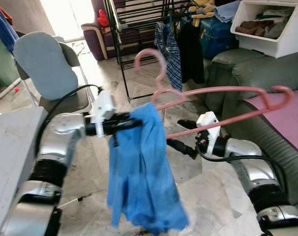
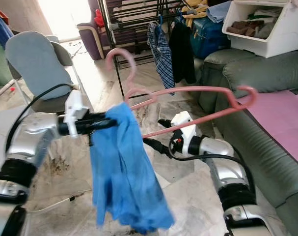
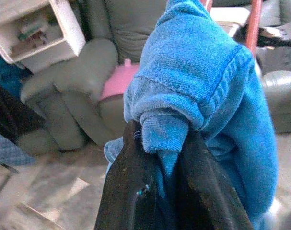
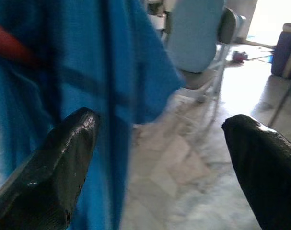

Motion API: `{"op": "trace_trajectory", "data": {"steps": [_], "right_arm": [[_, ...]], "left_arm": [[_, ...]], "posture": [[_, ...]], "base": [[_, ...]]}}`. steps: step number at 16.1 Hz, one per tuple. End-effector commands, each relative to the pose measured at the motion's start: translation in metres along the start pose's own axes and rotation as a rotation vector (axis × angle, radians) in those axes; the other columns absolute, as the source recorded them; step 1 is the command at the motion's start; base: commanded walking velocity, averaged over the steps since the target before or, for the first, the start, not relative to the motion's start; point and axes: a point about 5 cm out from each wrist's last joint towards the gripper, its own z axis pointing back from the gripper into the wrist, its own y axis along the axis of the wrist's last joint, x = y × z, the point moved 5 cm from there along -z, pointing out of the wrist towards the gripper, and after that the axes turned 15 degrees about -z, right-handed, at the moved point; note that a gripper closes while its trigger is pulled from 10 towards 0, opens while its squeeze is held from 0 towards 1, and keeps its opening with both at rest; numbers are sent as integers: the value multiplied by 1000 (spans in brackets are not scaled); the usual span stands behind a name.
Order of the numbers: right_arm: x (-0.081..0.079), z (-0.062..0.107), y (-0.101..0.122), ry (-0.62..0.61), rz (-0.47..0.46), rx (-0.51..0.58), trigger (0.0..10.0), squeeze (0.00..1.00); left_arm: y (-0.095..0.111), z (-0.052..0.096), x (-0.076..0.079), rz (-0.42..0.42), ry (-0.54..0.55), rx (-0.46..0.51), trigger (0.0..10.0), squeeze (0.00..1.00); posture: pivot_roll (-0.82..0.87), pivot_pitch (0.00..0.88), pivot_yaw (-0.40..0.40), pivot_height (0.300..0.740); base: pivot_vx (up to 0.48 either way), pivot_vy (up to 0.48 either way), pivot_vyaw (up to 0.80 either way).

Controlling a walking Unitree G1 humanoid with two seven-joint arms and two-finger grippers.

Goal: Hang hanger

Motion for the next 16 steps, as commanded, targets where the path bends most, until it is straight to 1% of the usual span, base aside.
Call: {"op": "trace_trajectory", "data": {"steps": [1, 2, 3, 5, 7, 8, 9, 11, 12, 13, 14, 15, 16], "right_arm": [[-11, -4, 2, 63, 7, -11, 10000, 0], [-14, -4, 1, 81, -11, -20, 10000, 0], [-14, -5, 0, 72, -2, -22, 10000, 0], [-11, -10, 1, 33, 10, -10, 10000, 0], [-6, -16, 4, -23, 33, 21, 10000, 0], [-2, -18, 6, -60, 36, 35, 10000, 0], [0, -24, 10, -89, 39, 62, 10000, 0], [0, -29, 9, -106, 50, 64, 10000, 0], [1, -29, 4, -116, 51, 45, 4235, 0], [5, -27, -1, -143, 56, 26, 1922, 0], [12, -23, -8, -181, 64, -4, 1059, 0], [18, -19, -13, -215, 62, -28, 1059, 0], [26, -11, -21, -262, 47, -56, 0, 0]], "left_arm": [[7, -2, -9, -83, 28, -4, 0, 0], [7, -6, -4, -84, 3, 5, 0, 0], [13, -10, -5, -63, 21, 46, 0, 0], [29, -18, -14, 14, 89, 137, 0, 0], [43, -23, -22, 93, 139, 223, 0, 0], [47, -24, -22, 106, 144, 247, 0, 0], [55, -27, -25, 139, 170, 288, 0, 0], [62, -29, -25, 154, 171, 320, 0, 0], [69, -27, -29, 169, 189, 345, 0, 0], [75, -24, -34, 174, 205, 354, 0, 0], [78, -20, -40, 168, 224, 355, 0, 0], [79, -17, -44, 169, 240, 357, 0, 0], [82, -12, -50, 166, 262, 361, 0, 0]], "posture": [[-129, 0, 127, 736], [-130, 0, 129, 736], [-131, 0, 131, 736], [-131, 0, 132, 736], [-130, 0, 129, 736], [-130, 0, 129, 736], [-129, 0, 127, 736], [-129, 0, 124, 736], [-128, 0, 118, 736], [-127, 0, 117, 736], [-126, 0, 115, 736], [-127, 0, 113, 736], [-129, 0, 113, 736]], "base": [[0, 0, 0], [0, 0, 0], [0, 0, 0], [0, 0, 0], [0, 0, 0], [0, 0, 0], [0, 0, 0], [0, 0, 0], [0, 0, 0], [0, 0, 0], [0, 0, 0], [0, 0, 0], [0, 0, 0]]}}
